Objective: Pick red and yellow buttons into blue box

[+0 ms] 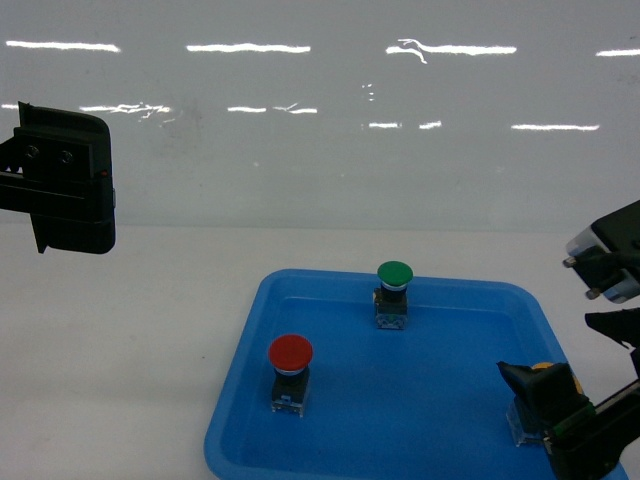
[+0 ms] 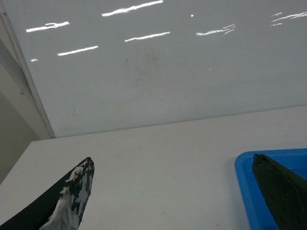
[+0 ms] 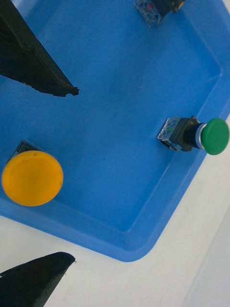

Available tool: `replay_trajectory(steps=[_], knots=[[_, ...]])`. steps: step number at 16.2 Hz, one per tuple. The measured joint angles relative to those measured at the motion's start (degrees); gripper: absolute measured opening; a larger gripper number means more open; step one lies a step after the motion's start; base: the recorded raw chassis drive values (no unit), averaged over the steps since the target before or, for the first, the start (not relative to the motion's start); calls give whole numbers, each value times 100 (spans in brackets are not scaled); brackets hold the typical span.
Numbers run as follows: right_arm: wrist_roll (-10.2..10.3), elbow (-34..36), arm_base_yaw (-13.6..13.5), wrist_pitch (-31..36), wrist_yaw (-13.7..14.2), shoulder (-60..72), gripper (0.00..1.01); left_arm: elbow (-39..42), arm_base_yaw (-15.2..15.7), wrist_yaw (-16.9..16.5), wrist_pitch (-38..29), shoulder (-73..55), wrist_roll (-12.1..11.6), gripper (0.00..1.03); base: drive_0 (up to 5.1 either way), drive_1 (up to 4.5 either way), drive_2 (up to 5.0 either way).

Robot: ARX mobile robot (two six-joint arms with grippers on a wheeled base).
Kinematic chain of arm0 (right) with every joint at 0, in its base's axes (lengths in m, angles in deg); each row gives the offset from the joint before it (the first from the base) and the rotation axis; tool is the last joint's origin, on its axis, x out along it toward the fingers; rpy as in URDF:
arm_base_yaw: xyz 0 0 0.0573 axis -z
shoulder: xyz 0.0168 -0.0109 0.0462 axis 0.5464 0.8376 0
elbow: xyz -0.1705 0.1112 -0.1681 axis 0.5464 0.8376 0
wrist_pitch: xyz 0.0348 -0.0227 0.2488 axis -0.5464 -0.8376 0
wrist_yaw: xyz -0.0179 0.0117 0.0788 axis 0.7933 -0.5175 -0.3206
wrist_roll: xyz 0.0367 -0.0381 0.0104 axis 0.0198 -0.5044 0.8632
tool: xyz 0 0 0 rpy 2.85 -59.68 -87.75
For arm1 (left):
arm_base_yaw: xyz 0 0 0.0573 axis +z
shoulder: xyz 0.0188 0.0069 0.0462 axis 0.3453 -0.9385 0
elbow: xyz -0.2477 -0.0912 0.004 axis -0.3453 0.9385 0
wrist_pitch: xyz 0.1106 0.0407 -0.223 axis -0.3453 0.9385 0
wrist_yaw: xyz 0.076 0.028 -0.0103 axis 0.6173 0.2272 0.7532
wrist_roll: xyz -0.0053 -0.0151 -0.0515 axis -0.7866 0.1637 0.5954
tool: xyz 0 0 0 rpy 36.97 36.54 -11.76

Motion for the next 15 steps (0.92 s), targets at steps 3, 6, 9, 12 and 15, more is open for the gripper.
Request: replay_trajectory(steps=[3,6,9,12,15], knots=[[-236,-507,7,-391,33,737,98,0,2,2,0,0,0,98,0,0,0],[-358,-509,-81,-387,120,1027,98,0,2,2,0,0,0,98,0,0,0],[-374,-382,-212,-144,175,1250,98,0,2,2,0,0,0,98,0,0,0],[-374,-352,-243,-13,188,1427,98,0,2,2,2,0,0,98,0,0,0],[-354,-382,-258,350,402,1637,63,0,2,2,0,0,0,98,0,0,0]])
